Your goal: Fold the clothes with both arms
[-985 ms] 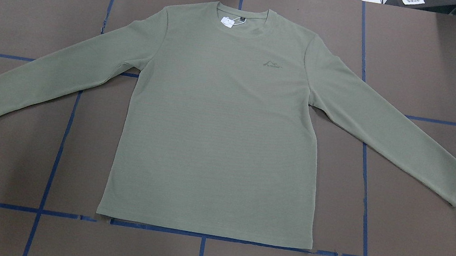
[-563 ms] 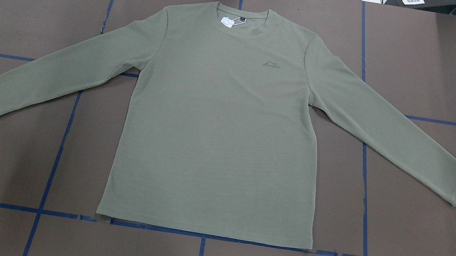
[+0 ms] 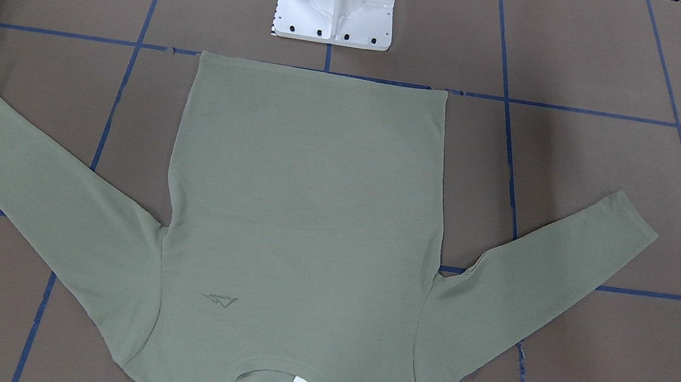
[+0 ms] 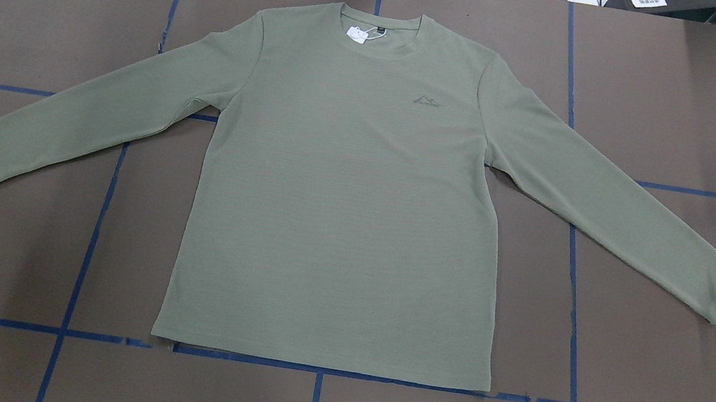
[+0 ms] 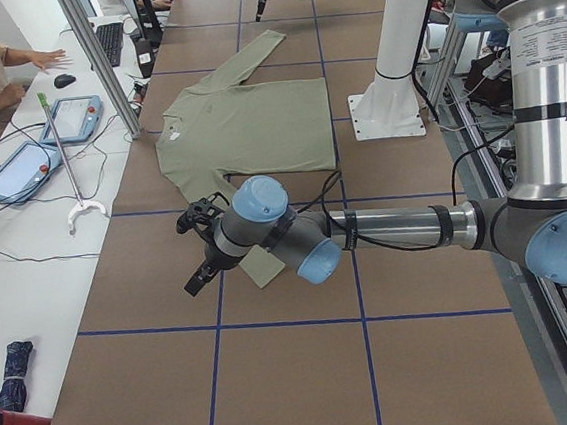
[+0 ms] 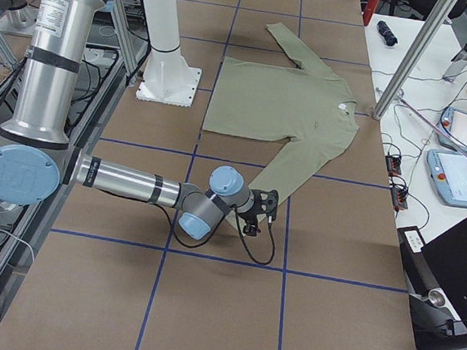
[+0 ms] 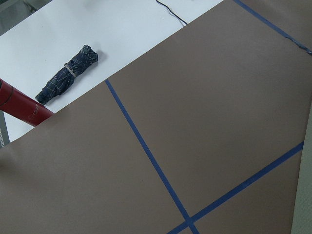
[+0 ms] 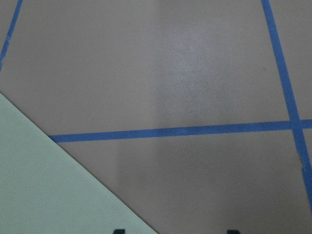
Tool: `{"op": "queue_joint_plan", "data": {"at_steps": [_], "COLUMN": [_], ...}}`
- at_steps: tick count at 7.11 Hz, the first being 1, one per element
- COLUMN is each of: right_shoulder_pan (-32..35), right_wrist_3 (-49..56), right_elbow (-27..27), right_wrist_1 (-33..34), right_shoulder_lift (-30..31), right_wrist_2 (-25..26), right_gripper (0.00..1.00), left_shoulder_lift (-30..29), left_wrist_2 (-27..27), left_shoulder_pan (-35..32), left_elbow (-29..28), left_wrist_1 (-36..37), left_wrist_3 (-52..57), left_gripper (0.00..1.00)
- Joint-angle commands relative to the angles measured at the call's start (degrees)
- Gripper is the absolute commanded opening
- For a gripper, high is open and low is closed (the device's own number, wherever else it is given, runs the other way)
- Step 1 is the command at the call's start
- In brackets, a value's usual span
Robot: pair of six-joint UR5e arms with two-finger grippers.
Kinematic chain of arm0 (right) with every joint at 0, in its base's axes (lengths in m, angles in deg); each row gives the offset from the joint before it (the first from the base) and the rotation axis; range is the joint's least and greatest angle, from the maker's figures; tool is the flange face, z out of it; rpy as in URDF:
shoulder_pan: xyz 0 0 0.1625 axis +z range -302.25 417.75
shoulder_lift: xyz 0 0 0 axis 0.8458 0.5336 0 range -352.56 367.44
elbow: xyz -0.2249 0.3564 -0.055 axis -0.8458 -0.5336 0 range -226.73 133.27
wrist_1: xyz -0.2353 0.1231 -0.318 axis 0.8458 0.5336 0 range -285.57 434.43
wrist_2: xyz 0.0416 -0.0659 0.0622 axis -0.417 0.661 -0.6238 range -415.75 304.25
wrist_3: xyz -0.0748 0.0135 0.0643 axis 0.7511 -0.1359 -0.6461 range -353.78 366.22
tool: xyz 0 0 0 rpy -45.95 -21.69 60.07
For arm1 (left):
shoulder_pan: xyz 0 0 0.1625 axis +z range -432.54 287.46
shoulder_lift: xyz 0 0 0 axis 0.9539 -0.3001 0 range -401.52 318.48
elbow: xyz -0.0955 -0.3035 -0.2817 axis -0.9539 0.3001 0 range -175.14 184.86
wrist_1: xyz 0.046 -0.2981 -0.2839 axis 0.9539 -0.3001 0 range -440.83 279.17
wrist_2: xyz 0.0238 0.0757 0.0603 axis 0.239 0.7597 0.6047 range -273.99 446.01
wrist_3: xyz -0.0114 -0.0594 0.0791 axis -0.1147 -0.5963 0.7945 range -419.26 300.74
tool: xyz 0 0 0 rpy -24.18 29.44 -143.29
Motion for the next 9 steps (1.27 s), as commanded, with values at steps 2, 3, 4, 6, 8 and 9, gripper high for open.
{"op": "queue_joint_plan", "data": {"at_steps": [2,3,4,6,8,9], "right_shoulder_pan": [-4.0,-5.3,-6.0,-6.5,-6.6,-6.6], "right_wrist_3": [-0.1,-0.2,-0.2,0.1,0.3,0.3], "right_elbow": [-0.7,-1.3,-1.6,-2.0,-2.9,-3.4], "right_wrist_1": [-0.5,-0.5,-0.5,-0.5,-0.6,-0.6], "right_shoulder_lift": [1.5,1.5,1.4,1.3,1.0,1.0], "right_wrist_2": [2.0,3.0,3.8,4.1,4.3,5.0], "right_gripper": [0.74,0.74,0.74,0.71,0.68,0.68], "left_shoulder_lift": [0.0,0.1,0.1,0.1,0.2,0.2], "left_wrist_2": [-0.1,-0.1,-0.2,-0.2,-1.7,-1.8], "left_shoulder_pan": [0.0,0.0,0.0,0.0,-0.1,-0.1], "left_elbow": [-0.2,-0.2,-0.2,-0.2,-0.4,-0.6], "left_wrist_1": [0.0,0.0,0.0,0.0,0.0,0.0], "left_wrist_3": [0.1,0.2,0.2,0.3,0.3,0.3], "left_gripper": [1.0,1.0,1.0,1.0,1.0,1.0]}}
